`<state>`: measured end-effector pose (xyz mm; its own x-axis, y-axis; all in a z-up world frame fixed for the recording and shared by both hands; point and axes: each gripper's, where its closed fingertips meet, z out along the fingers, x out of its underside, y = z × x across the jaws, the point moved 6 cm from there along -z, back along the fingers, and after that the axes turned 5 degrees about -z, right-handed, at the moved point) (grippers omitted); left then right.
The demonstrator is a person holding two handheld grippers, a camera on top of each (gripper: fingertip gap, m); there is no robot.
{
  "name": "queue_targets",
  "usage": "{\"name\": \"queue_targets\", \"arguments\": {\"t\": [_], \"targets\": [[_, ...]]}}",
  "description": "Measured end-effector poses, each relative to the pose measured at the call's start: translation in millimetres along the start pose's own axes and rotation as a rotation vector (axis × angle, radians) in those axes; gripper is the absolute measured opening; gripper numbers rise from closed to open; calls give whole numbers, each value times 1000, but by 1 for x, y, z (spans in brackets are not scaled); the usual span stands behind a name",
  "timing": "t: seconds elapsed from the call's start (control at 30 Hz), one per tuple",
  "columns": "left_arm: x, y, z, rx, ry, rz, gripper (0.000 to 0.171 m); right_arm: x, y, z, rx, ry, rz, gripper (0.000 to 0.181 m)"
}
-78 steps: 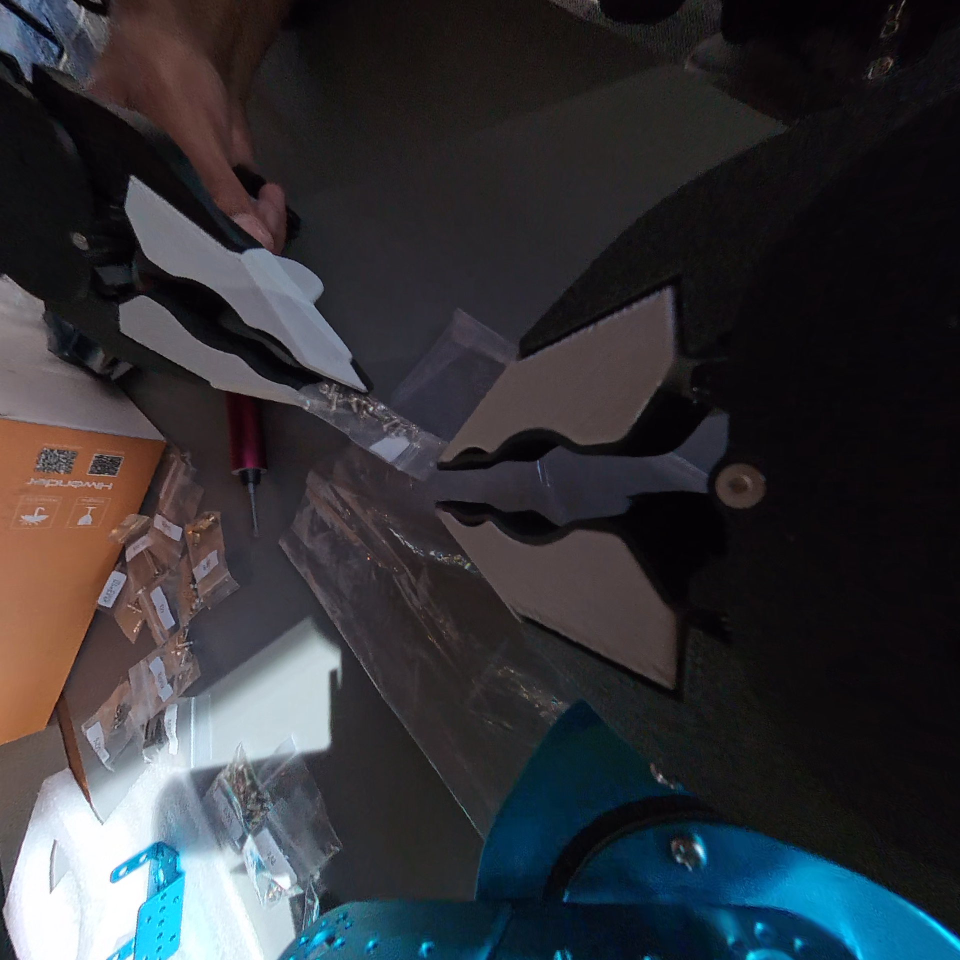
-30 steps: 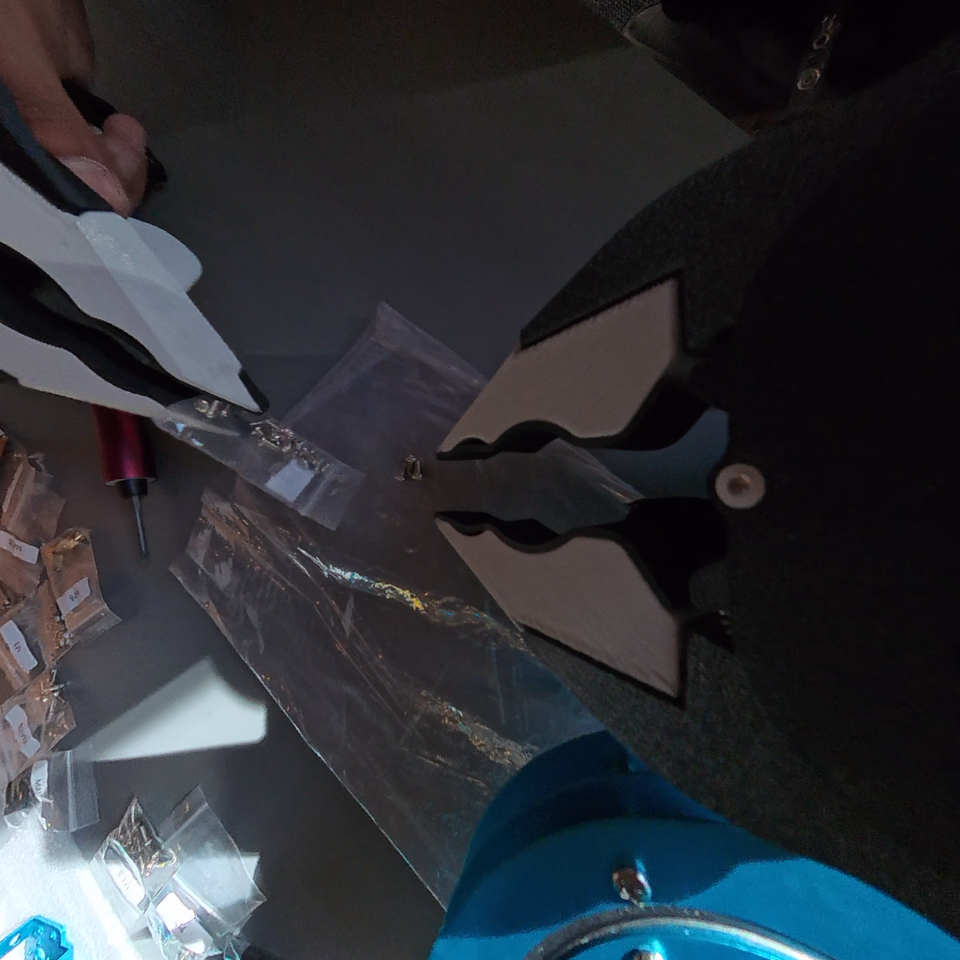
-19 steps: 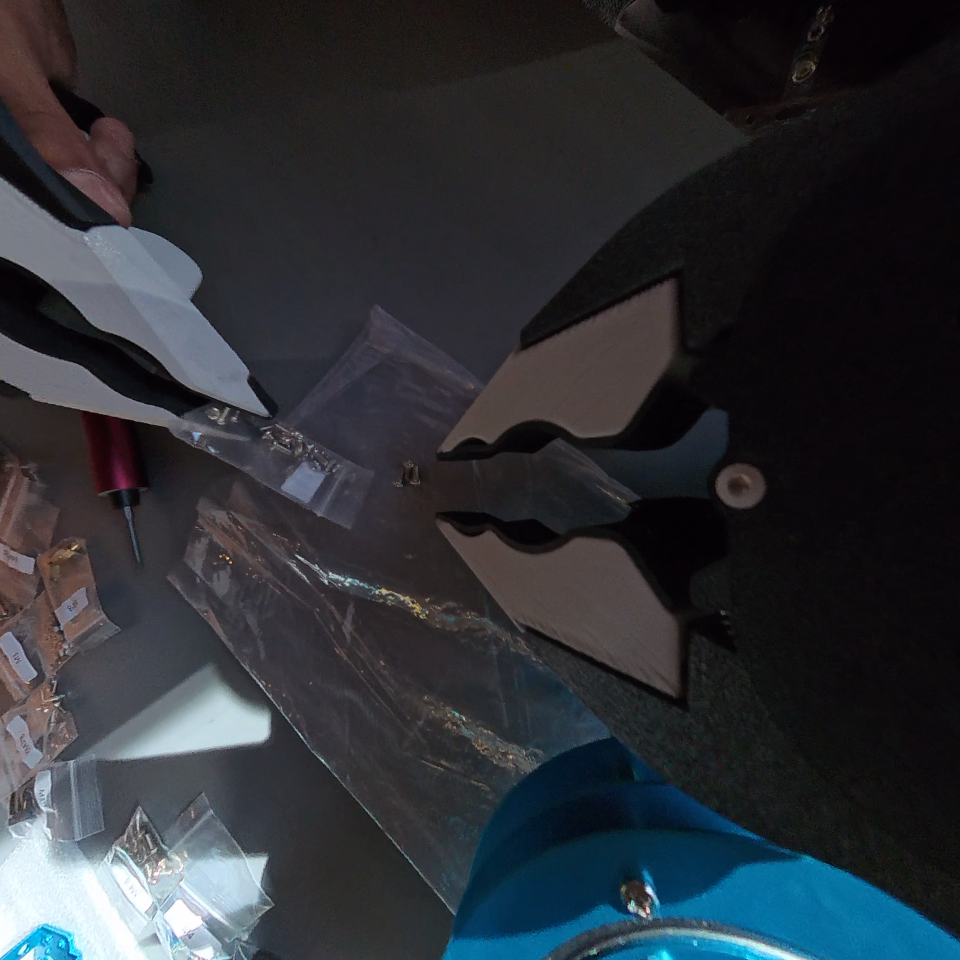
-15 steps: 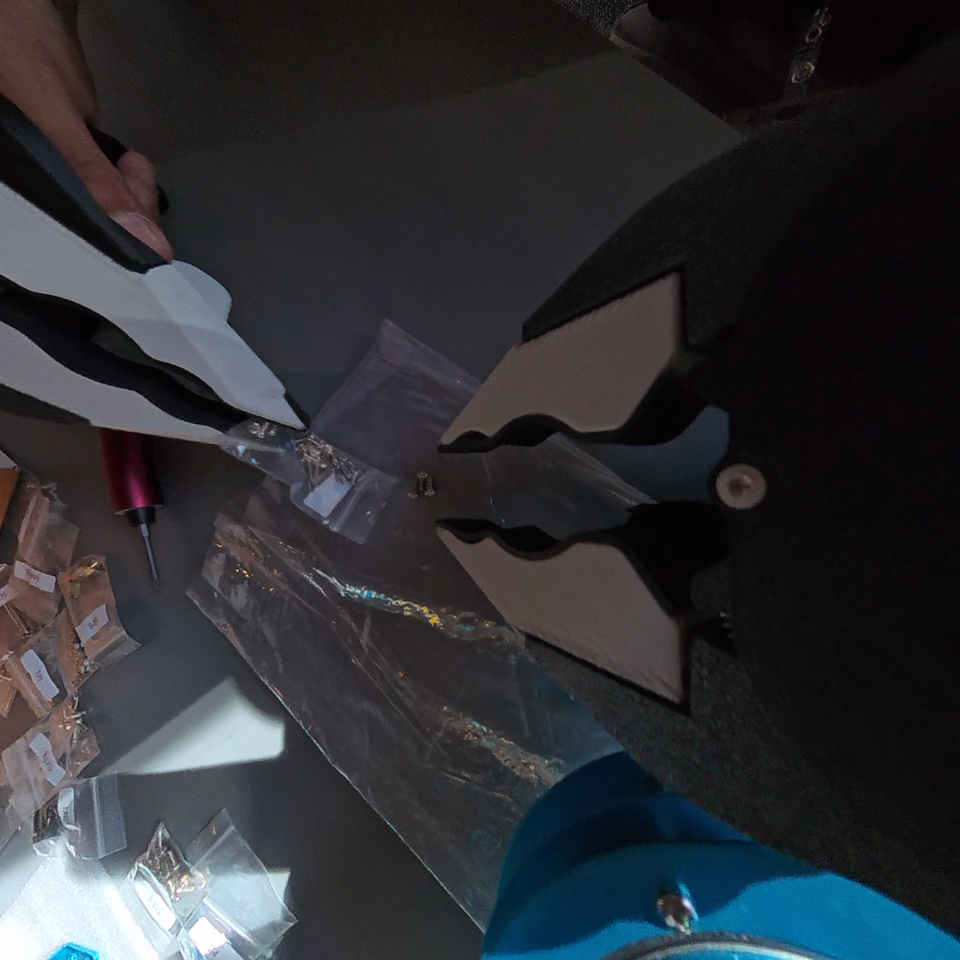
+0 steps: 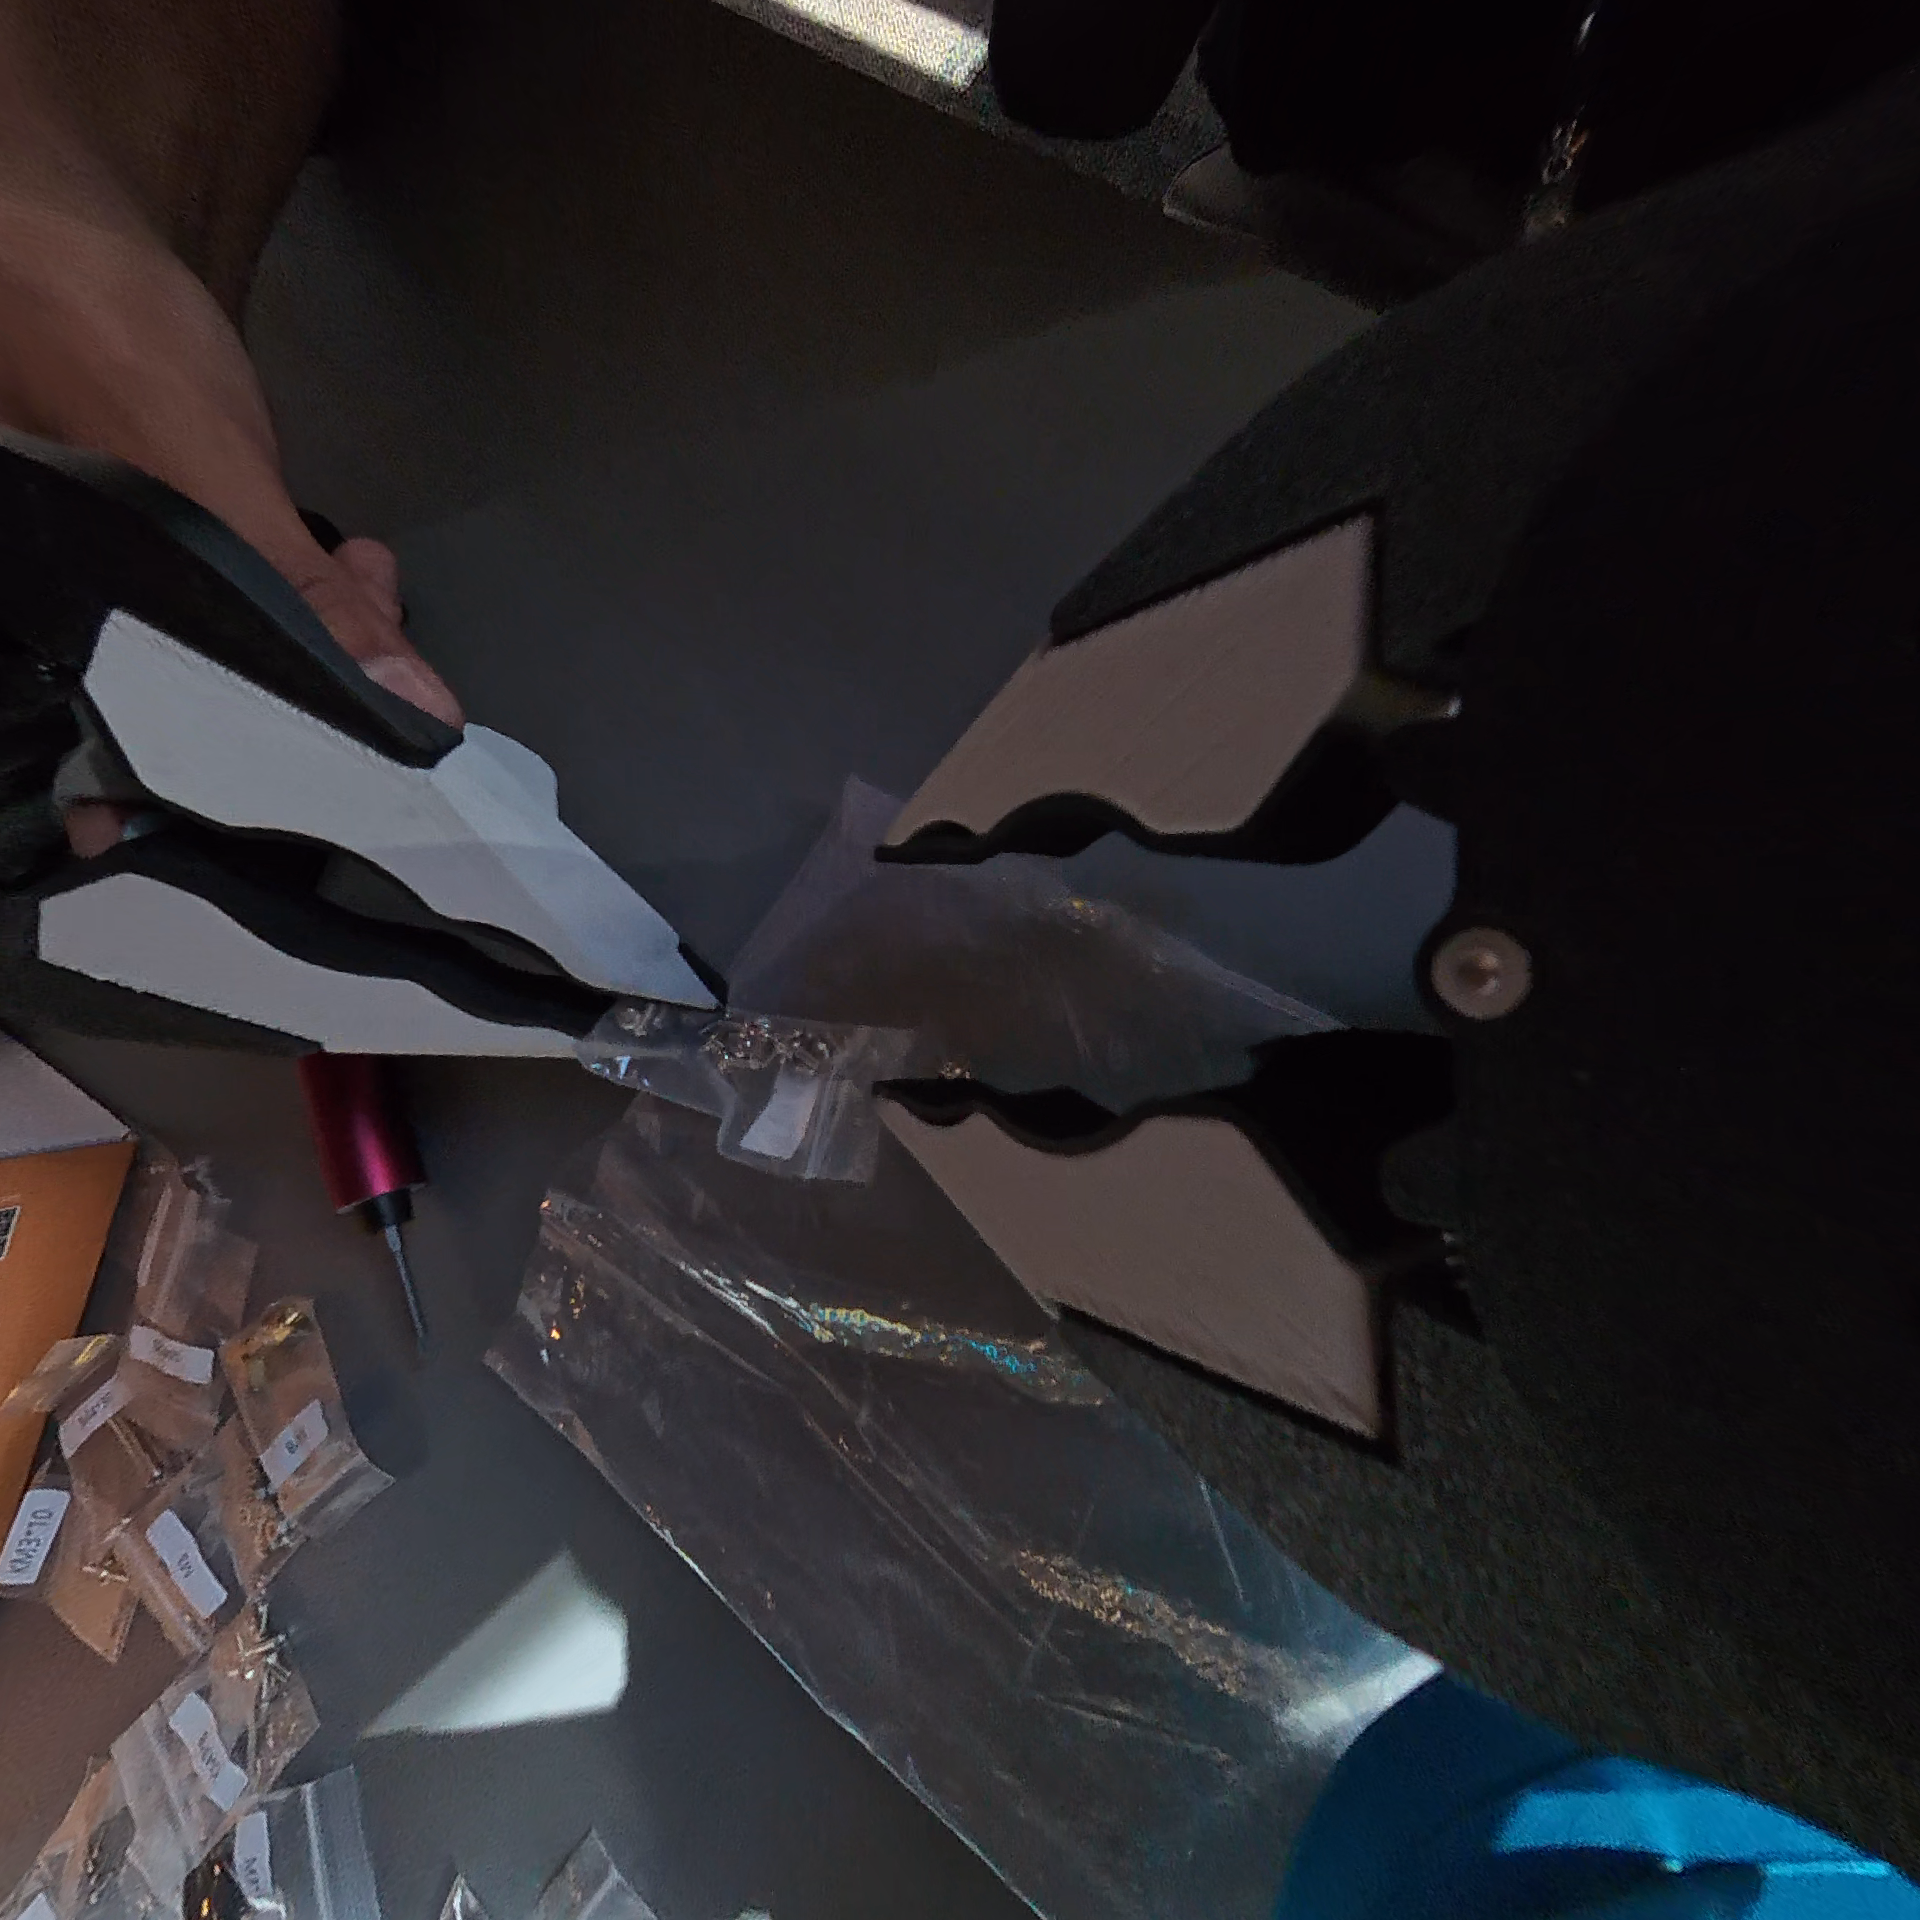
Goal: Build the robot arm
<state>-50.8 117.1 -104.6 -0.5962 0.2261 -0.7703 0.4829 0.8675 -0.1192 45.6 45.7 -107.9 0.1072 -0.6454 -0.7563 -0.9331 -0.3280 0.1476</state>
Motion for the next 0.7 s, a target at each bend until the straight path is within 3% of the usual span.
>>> {"name": "queue_targets", "arguments": {"t": [0.3,0.53,0.7], "targets": [[-4,4,2,78,-38,-62,41,-3,0,-2,-4,-29,3,6],[-26,5,-14,119,-255,-82,41,-24,2,-21,-25,-237,-6,6],[-27,9,-16,97,-269,-72,41,-32,7,-31,-73,-339,-46,6]]}}
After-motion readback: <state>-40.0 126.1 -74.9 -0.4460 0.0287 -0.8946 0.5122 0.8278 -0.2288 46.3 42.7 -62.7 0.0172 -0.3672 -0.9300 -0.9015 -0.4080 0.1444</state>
